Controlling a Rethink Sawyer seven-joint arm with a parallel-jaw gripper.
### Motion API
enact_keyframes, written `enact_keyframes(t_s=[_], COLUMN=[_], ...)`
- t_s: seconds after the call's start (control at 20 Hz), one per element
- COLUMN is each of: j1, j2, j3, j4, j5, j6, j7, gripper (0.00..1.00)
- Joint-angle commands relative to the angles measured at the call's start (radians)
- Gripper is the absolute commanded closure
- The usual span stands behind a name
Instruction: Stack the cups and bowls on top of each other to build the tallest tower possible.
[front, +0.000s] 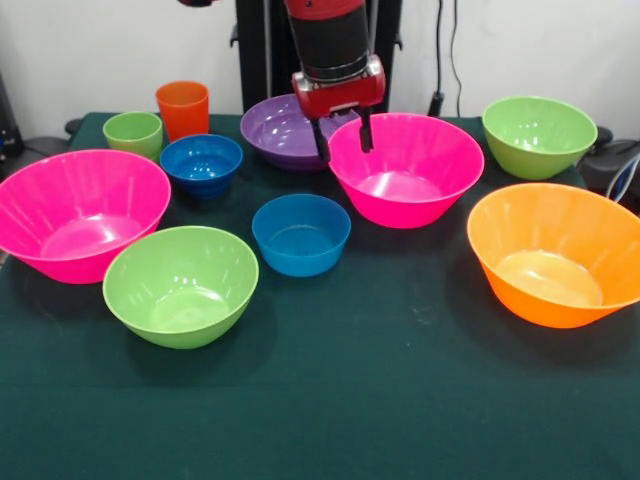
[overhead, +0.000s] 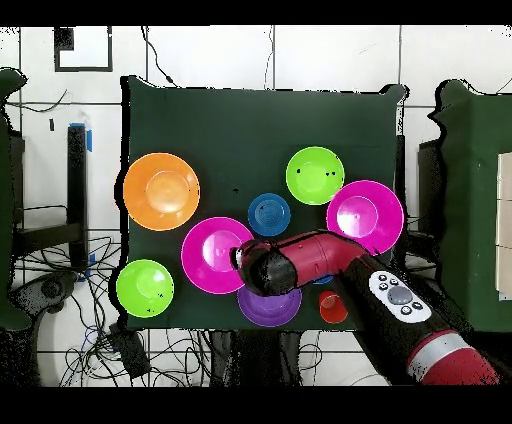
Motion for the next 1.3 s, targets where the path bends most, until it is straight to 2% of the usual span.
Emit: enact_keyframes(t_s=[0.05,0.3,0.45,0.85,1.3], j1=[0.014,-0.02,-0.035,-0.05,-0.053], j2=[0.114,0.179,0.192,0.199,0.165], j3=[-0.017,0.005,0.017,0.03,0.021], j4=[-0.051,-0.104,-0.111,-0.104,-0.066], j5=[-0.118,-0.148,-0.154,-0.169,-0.17], j6=[-0.074,-0.06,-0.05,-0.047,-0.056], j7=[-0.056,-0.11,-0.125,-0.124,-0.101], gripper=[0.0,0.0,0.0,0.0,0.0])
